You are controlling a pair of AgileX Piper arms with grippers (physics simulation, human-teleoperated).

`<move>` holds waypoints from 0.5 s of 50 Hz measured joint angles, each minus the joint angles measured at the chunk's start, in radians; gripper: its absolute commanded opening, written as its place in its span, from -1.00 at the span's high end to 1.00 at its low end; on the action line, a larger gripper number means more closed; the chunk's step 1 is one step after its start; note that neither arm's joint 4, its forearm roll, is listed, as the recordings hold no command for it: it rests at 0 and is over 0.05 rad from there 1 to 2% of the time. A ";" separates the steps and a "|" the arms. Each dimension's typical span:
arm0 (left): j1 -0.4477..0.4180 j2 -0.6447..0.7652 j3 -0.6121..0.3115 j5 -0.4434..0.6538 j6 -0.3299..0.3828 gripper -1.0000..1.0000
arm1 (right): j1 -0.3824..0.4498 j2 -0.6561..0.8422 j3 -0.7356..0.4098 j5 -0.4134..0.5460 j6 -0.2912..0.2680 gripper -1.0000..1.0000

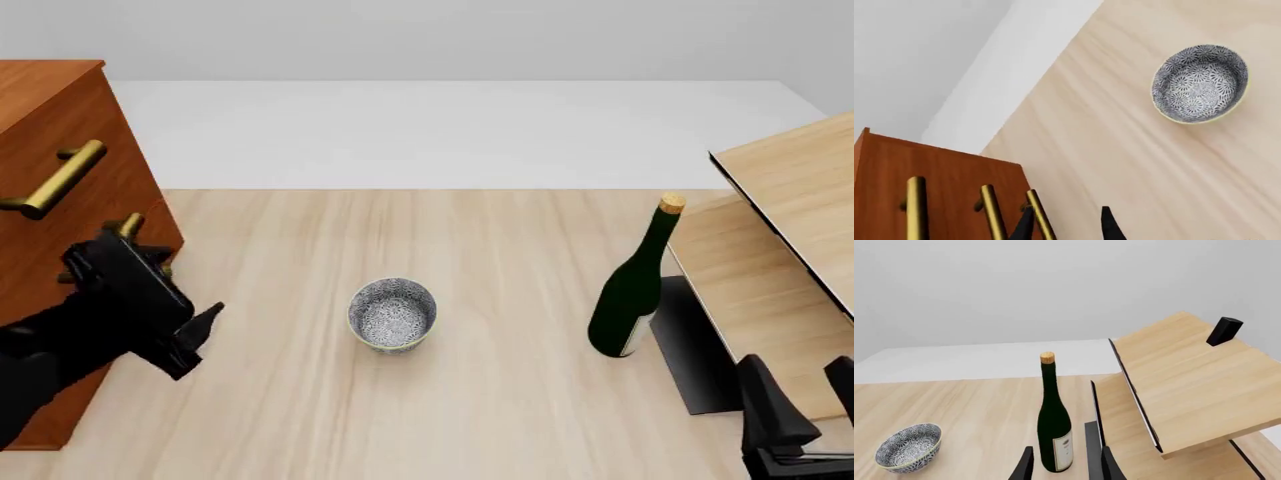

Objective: Close the bottom drawer of the cabinet and open the top drawer.

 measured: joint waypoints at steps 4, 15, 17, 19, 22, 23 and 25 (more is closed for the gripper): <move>-0.002 -0.012 0.010 -0.044 0.077 -1.00 | 0.000 -0.003 0.000 0.002 0.001 -1.00; 0.024 -0.033 0.023 -0.166 0.270 -1.00 | 0.000 -0.007 0.000 0.006 0.002 -1.00; 0.038 -0.036 0.022 -0.181 0.301 -1.00 | 0.001 -0.007 0.000 0.007 0.002 -1.00; 0.054 -0.039 0.021 -0.193 0.327 -1.00 | 0.001 -0.007 0.000 0.007 0.003 -1.00; 0.078 -0.042 0.014 -0.203 0.358 -1.00 | 0.001 -0.007 0.000 0.006 0.003 -1.00; 0.086 -0.043 0.014 -0.208 0.369 -1.00 | 0.001 -0.006 0.000 0.006 0.003 -1.00; 0.101 -0.044 0.012 -0.215 0.387 -1.00 | 0.001 -0.005 0.000 0.005 0.004 -1.00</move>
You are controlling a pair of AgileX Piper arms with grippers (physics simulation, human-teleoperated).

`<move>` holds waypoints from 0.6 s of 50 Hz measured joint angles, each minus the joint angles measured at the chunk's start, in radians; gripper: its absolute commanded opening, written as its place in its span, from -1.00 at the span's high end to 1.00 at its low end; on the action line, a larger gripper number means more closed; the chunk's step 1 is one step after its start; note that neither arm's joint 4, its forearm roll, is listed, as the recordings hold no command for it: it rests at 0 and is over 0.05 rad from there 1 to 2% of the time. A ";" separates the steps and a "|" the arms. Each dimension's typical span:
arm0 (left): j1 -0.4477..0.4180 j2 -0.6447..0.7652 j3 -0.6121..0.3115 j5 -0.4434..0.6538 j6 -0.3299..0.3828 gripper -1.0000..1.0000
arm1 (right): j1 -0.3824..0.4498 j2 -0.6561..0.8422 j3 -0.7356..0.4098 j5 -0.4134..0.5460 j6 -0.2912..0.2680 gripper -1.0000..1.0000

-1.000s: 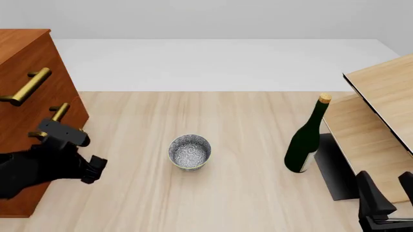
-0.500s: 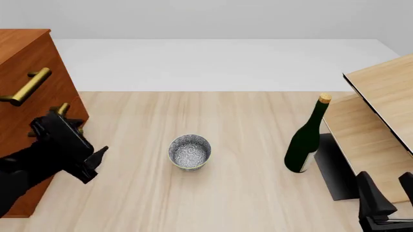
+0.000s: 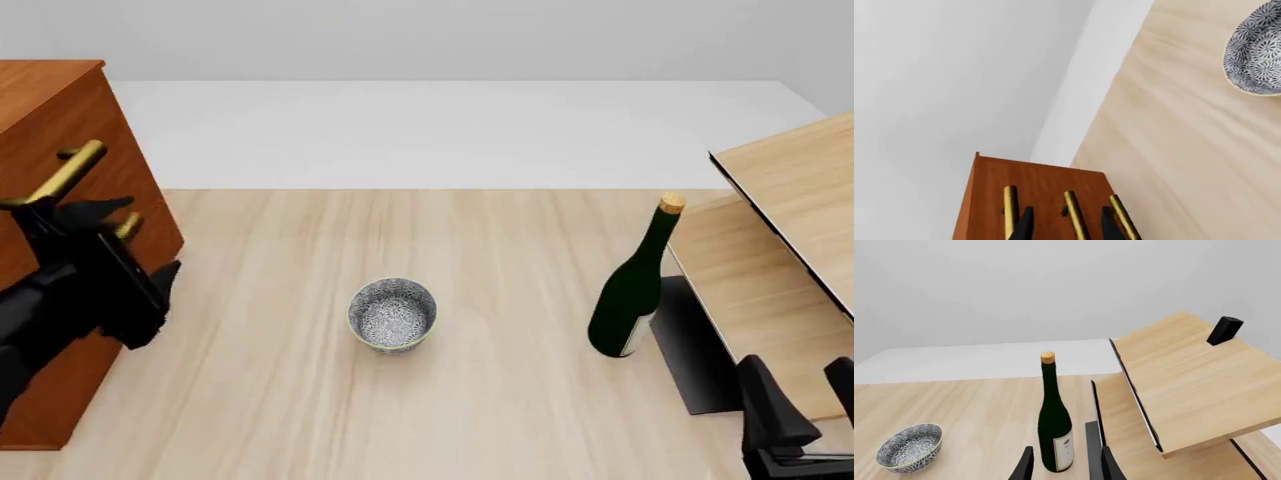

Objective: Close the bottom drawer of the cabinet and open the top drawer.

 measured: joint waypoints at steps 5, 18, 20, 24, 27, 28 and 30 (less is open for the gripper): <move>0.037 -0.005 0.002 -0.027 0.050 -1.00 | 0.000 0.003 0.000 -0.003 0.001 -1.00; 0.104 -0.006 0.054 -0.141 0.193 -1.00 | 0.002 0.010 -0.001 -0.009 0.004 -1.00; 0.111 -0.004 0.063 -0.162 0.214 -1.00 | 0.002 0.011 -0.001 -0.009 0.004 -1.00; 0.125 0.003 0.080 -0.205 0.253 -1.00 | 0.003 0.013 -0.001 -0.012 0.004 -1.00; 0.134 0.007 0.085 -0.225 0.273 -1.00 | 0.003 0.016 -0.001 -0.014 0.004 -1.00; 0.137 0.009 0.086 -0.231 0.279 -1.00 | 0.003 0.017 -0.001 -0.015 0.004 -1.00; 0.142 0.013 0.086 -0.242 0.290 -1.00 | 0.003 0.018 -0.001 -0.016 0.005 -1.00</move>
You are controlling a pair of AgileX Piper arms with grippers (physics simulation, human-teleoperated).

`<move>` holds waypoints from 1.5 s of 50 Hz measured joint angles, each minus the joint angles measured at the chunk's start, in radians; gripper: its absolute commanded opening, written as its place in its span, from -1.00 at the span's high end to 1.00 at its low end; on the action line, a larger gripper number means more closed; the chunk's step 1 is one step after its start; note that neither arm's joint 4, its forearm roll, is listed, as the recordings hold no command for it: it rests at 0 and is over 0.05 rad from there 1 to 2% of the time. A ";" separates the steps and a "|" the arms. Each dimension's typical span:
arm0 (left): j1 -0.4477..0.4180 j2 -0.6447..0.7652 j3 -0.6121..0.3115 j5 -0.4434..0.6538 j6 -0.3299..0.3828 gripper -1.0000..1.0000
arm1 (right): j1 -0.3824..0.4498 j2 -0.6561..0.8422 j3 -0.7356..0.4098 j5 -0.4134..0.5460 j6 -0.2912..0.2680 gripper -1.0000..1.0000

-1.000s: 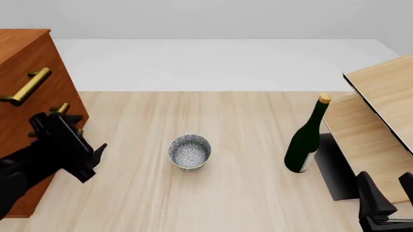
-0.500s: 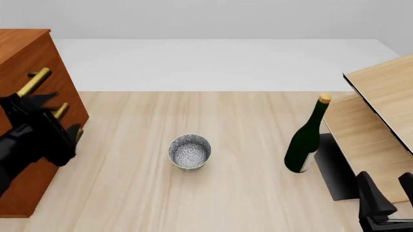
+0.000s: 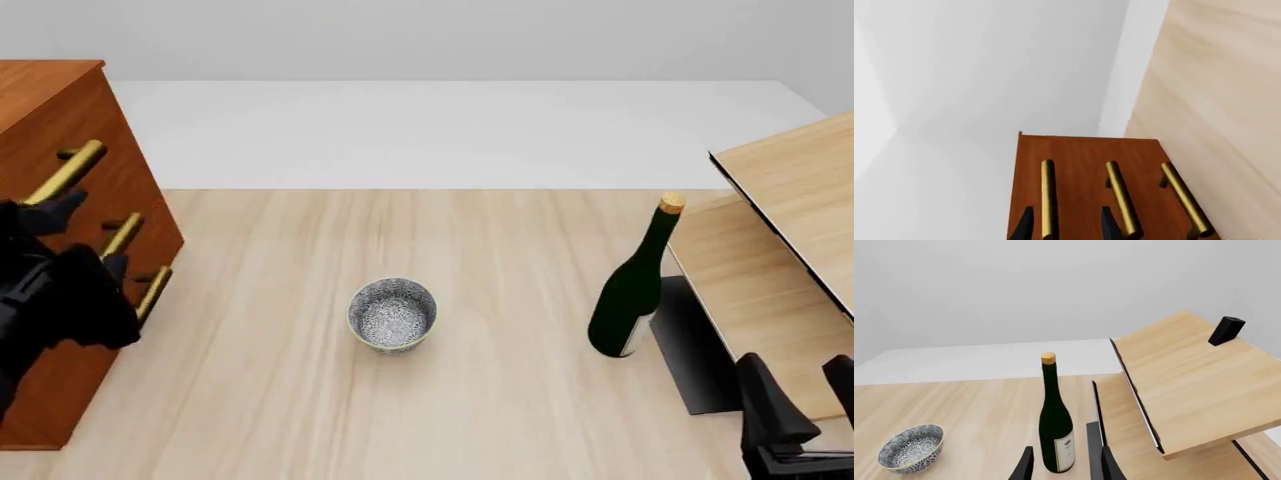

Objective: Close the bottom drawer of the cabinet and open the top drawer.

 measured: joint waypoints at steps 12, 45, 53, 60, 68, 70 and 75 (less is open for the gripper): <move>0.029 0.033 -0.035 -0.045 0.047 -1.00 | 0.000 -0.001 0.000 0.002 0.001 -1.00; 0.099 0.125 -0.107 -0.080 0.058 -1.00 | -0.002 -0.014 -0.001 0.014 0.001 -1.00; 0.115 0.134 -0.110 -0.082 0.054 -1.00 | -0.002 -0.014 -0.001 0.013 0.001 -1.00; 0.131 0.141 -0.112 -0.087 0.053 -1.00 | -0.001 -0.013 -0.001 0.012 0.000 -1.00; 0.153 0.149 -0.110 -0.095 0.051 -1.00 | 0.001 -0.012 -0.001 0.011 -0.001 -1.00; 0.158 0.151 -0.109 -0.097 0.050 -1.00 | 0.001 -0.012 -0.001 0.010 -0.001 -1.00; 0.169 0.158 -0.106 -0.104 0.049 -1.00 | 0.001 -0.010 -0.001 0.008 -0.001 -1.00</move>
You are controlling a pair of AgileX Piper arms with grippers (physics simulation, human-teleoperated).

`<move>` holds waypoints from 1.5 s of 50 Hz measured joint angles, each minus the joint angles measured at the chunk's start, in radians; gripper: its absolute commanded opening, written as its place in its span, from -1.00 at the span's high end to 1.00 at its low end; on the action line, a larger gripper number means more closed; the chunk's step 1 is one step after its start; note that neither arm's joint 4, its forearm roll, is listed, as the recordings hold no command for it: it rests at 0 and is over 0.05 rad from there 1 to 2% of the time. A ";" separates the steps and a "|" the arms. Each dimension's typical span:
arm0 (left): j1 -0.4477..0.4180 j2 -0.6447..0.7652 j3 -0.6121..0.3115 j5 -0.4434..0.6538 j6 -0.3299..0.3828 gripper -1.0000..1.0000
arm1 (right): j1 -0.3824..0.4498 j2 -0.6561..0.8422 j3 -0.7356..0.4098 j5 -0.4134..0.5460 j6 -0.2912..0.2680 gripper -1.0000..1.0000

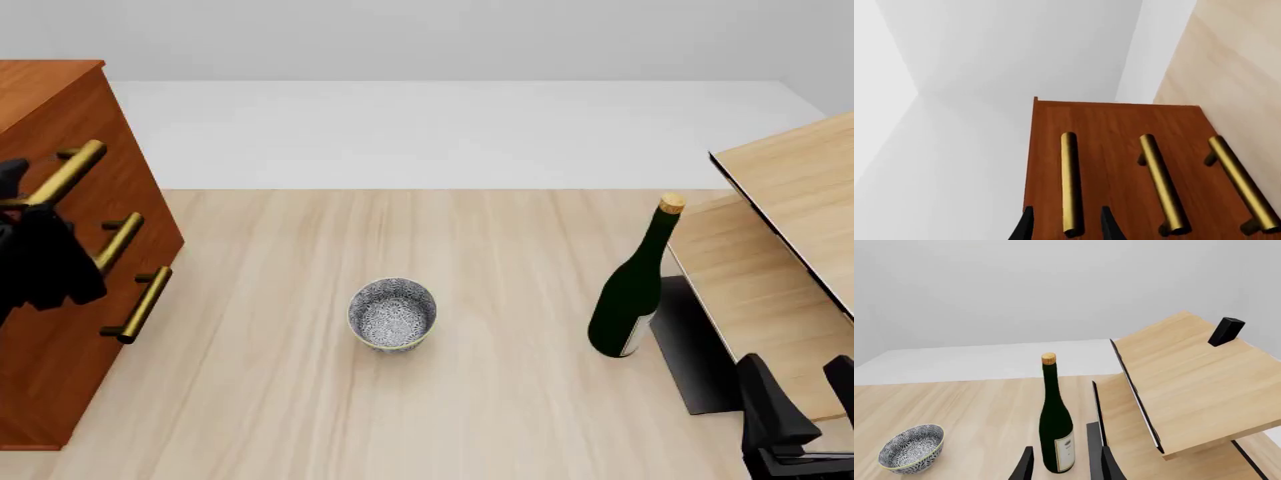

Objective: Close the bottom drawer of the cabinet and open the top drawer.

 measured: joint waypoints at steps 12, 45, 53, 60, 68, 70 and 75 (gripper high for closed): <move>0.028 0.014 0.009 -0.011 -0.002 -1.00 | 0.001 0.000 0.000 0.000 0.000 -1.00; 0.073 0.042 0.005 -0.046 -0.009 1.00 | 0.004 -0.009 -0.001 0.007 0.000 -1.00; 0.073 0.042 0.004 -0.046 -0.013 1.00 | 0.004 -0.012 -0.001 0.010 0.001 -1.00; 0.073 0.042 0.004 -0.047 -0.011 1.00 | 0.003 -0.013 -0.001 0.012 0.003 -1.00; 0.072 0.041 0.001 -0.042 -0.009 1.00 | 0.003 -0.013 -0.002 0.013 0.004 -1.00; 0.072 0.040 0.001 -0.040 -0.007 1.00 | 0.002 -0.013 -0.002 0.013 0.004 -1.00; 0.071 0.039 -0.001 -0.036 -0.004 1.00 | 0.002 -0.013 -0.002 0.013 0.005 -1.00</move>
